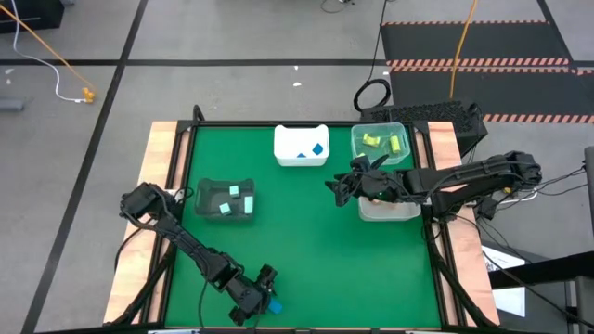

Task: Sort & place blocks by color
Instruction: Put the blue block into the white bin

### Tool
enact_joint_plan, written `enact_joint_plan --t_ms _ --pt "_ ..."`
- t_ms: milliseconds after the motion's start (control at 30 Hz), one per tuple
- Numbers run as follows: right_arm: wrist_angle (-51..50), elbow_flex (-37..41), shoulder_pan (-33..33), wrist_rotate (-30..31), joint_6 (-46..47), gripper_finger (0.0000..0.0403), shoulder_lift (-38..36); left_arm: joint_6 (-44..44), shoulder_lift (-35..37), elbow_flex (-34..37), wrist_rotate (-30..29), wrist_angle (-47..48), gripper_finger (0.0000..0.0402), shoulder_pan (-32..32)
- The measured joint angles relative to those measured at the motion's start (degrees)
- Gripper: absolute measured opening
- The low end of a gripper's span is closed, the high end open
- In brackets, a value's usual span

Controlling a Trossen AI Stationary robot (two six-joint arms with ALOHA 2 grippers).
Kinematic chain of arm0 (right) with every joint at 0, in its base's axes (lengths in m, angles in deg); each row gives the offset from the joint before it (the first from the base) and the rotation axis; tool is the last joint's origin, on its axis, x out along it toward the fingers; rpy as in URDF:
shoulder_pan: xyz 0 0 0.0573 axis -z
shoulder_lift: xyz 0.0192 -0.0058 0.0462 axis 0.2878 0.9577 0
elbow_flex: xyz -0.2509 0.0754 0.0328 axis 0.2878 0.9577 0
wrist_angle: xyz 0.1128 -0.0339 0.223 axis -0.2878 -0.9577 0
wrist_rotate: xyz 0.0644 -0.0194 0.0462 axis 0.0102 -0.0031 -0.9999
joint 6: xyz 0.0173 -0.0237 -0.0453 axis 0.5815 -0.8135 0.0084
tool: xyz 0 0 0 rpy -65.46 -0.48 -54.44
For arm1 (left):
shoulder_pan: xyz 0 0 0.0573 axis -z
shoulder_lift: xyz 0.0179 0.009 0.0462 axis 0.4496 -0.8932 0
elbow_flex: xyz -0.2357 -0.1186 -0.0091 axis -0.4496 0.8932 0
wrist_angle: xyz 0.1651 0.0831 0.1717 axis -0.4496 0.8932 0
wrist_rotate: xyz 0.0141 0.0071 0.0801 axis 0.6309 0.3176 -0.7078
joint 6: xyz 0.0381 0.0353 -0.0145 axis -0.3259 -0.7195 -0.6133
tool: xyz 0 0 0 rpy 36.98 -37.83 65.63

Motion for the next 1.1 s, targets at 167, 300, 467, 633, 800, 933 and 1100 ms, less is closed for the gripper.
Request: enact_joint_plan --t_ms 167,300,467,633,800,933,1100 --pt "-0.02 0.0 -0.14 -0.13 0.09 0.0226 -0.02 9.23 -0.43 -0.03 -1.45 0.3 0.027 0.12" --pt "-0.2 0.0 -0.43 -0.27 0.04 0.0226 -0.02 13.31 -0.53 -0.01 -3.38 0.04 0.0199 1.13" --pt "-0.52 0.0 -0.42 -0.3 -0.15 0.0226 -0.02 16.92 -0.44 0.03 -4.77 0.13 0.0128 1.78" --pt "-0.46 0.0 -0.37 -3.38 0.5 0.0226 -0.02 17.93 0.91 0.1 -4.11 2.42 0.0128 0.83" --pt "-0.48 0.0 -0.35 -6.69 3.16 0.0226 -0.02 18.6 4.24 0.29 -7.14 7.84 0.0128 -1.18" --pt "-0.47 0.0 -0.37 -9.92 3.31 0.0226 -0.02 16.89 8.58 0.18 -10.77 8.14 0.0128 -3.92" --pt "-0.46 0.0 -0.37 -11.03 3.22 0.0226 -0.02 11.56 14.48 0.17 -16.38 8.46 0.0128 -8.86"
